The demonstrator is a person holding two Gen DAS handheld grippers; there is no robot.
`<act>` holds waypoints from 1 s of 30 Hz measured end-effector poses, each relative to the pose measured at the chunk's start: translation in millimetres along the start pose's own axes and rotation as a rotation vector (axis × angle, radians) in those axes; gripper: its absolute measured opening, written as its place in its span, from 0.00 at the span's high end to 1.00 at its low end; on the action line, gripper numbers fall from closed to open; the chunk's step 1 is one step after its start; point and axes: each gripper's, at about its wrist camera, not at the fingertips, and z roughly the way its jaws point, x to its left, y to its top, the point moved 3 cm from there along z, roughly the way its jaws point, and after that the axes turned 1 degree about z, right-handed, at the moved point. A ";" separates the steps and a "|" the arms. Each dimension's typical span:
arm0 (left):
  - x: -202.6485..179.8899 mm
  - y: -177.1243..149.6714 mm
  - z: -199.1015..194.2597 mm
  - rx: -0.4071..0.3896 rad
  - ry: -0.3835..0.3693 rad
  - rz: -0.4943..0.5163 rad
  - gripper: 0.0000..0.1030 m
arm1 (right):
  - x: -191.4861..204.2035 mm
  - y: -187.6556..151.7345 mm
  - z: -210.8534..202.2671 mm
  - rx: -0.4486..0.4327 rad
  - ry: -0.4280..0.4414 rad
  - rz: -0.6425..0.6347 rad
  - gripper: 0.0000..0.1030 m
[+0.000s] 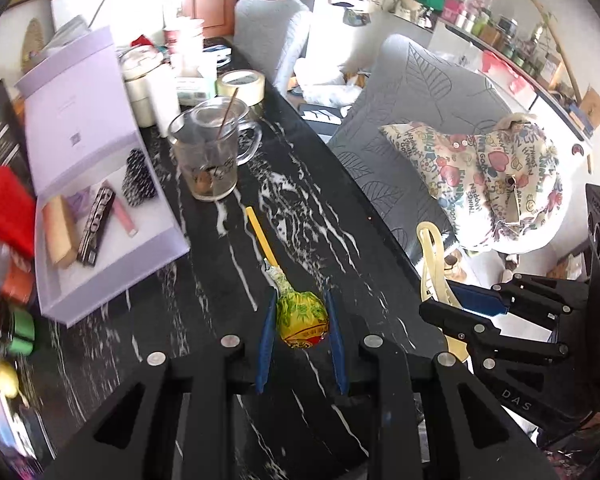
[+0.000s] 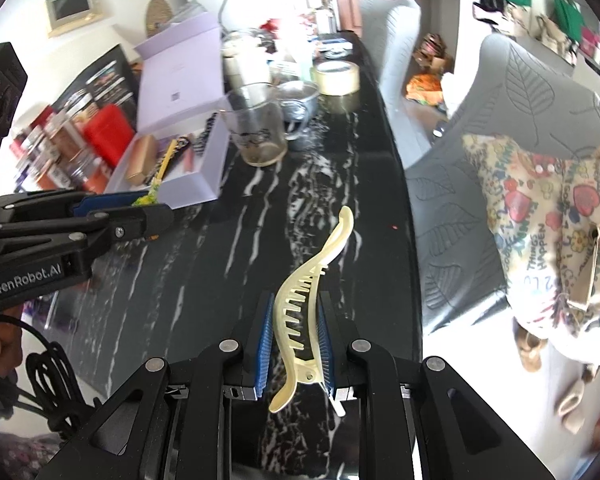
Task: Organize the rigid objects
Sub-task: 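Carry the lollipop and hair clip over the lavender box with both grippers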
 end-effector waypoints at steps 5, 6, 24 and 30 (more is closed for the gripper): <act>3.3 -18.5 -12.0 -0.011 0.015 -0.054 0.76 | 14.2 -6.1 -4.5 0.008 0.027 -0.061 0.80; 4.5 -21.9 -14.6 -0.014 0.021 -0.063 0.76 | 17.0 -7.3 -5.1 0.010 0.028 -0.071 0.80; 75.4 -62.6 -38.3 0.000 0.031 -0.148 0.76 | 102.2 -17.5 20.3 0.073 0.082 -0.146 0.80; 106.9 -64.9 -42.9 0.005 0.007 -0.144 0.76 | 131.1 -16.0 30.1 0.075 0.081 -0.121 0.80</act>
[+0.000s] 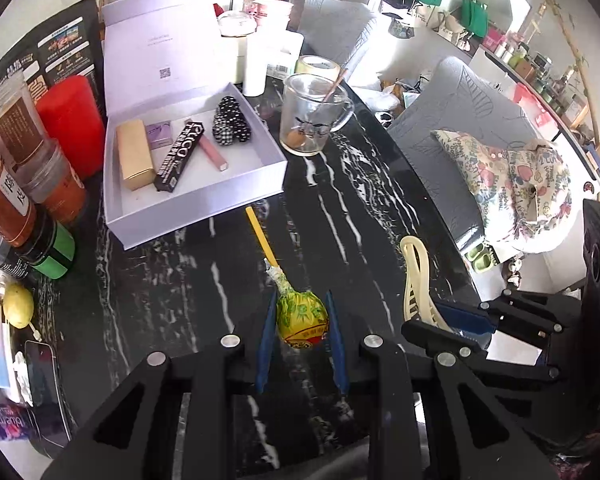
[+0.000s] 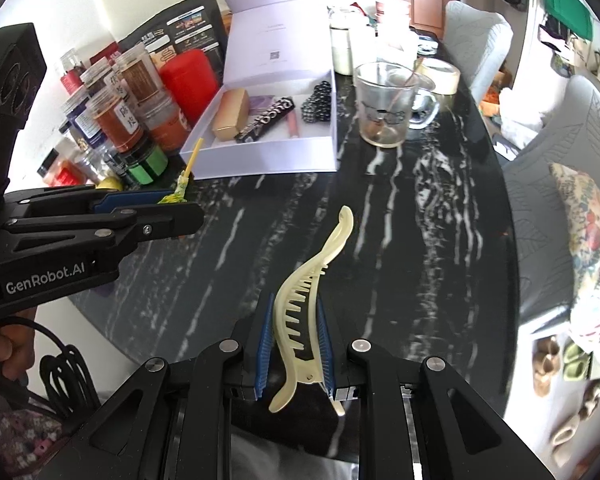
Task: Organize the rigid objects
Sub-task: 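Carry the lollipop and hair clip over the lavender box with both grippers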
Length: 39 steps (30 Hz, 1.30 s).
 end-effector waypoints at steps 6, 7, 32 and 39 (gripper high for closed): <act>26.5 3.6 -6.8 -0.012 -0.013 0.004 0.76 | 26.2 12.2 9.6 0.010 0.008 0.010 0.80; 30.0 4.3 -7.9 -0.015 -0.012 0.005 0.76 | 30.8 14.5 10.7 0.009 0.007 0.004 0.80; 102.6 49.6 0.4 -0.018 0.029 -0.019 0.76 | 70.1 81.5 56.8 0.017 0.014 -0.054 0.80; 115.9 66.1 24.5 0.014 0.018 -0.043 0.76 | 64.5 99.2 72.8 0.048 0.001 -0.074 0.80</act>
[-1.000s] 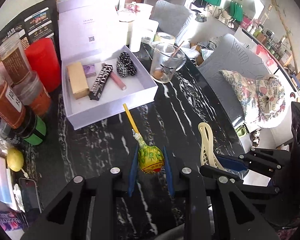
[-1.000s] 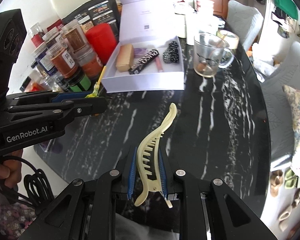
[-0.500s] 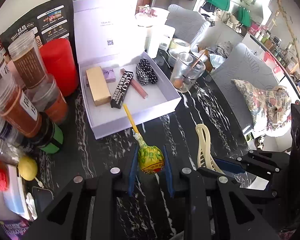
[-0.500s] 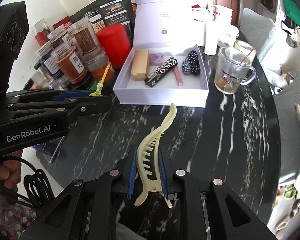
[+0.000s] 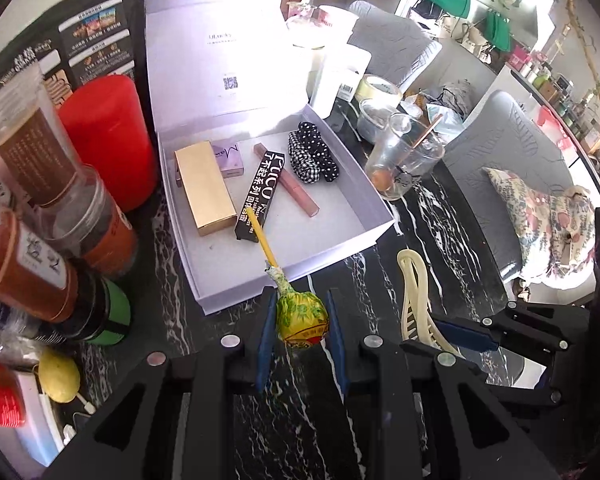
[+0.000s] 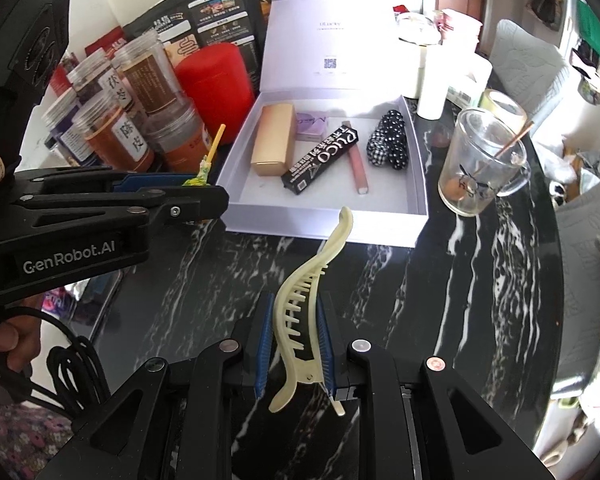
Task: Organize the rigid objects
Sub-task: 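Carry the lollipop and hair clip over the lavender box with both grippers, then lower the lollipop and hair clip into the box and open both grippers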
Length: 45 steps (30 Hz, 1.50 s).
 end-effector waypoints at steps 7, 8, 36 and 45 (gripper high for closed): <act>11.3 16.8 27.2 0.030 -0.001 -0.024 0.76 | -10.6 17.5 20.2 0.031 -0.010 -0.015 0.80; 12.7 19.1 30.1 0.031 0.005 -0.019 0.76 | -12.4 20.5 23.8 0.034 -0.010 -0.016 0.80; 36.4 92.8 67.3 -0.049 0.117 0.078 0.76 | -38.3 102.1 79.8 -0.019 0.015 -0.043 0.80; 47.1 118.5 85.7 -0.074 0.122 0.017 0.76 | -52.7 124.3 91.9 -0.037 -0.011 -0.024 0.80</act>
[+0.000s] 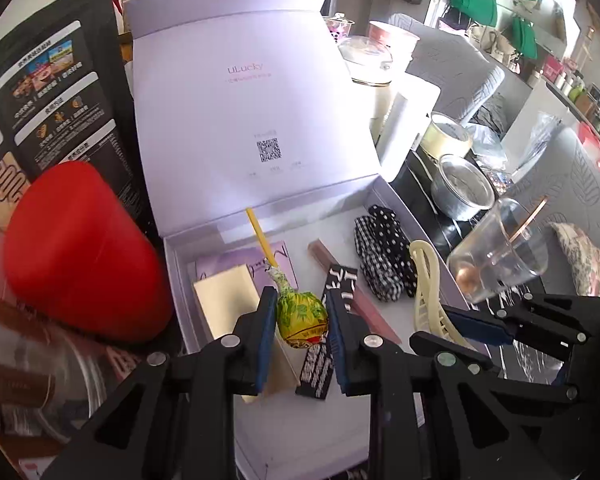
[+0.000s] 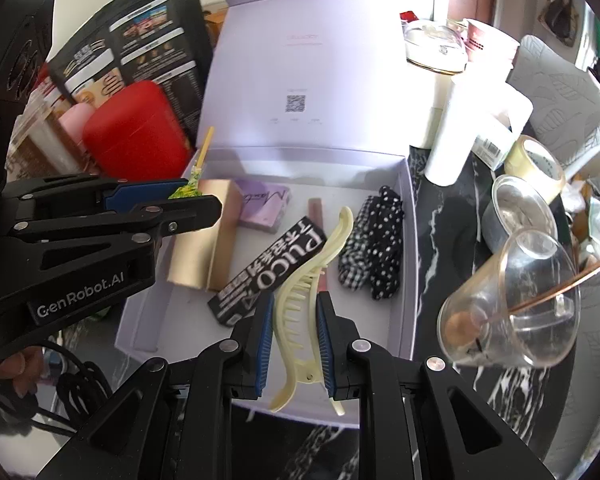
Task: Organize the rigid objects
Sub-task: 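Lower the lollipop and hair clip into the box and open both grippers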
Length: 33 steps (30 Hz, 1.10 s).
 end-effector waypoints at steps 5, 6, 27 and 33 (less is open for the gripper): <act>2.9 9.5 13.0 0.004 -0.009 -0.007 0.76 | -10.1 11.3 8.2 -0.013 -0.026 0.003 0.80; 3.1 10.9 14.9 0.004 -0.010 -0.006 0.76 | -11.9 13.6 9.4 -0.018 -0.032 0.004 0.80; 13.2 8.8 58.6 0.078 -0.053 -0.052 0.76 | -26.2 20.9 46.8 0.031 -0.063 0.013 0.80; 12.2 6.1 67.5 0.117 -0.064 -0.065 0.76 | -29.1 18.0 56.8 0.059 -0.074 0.027 0.80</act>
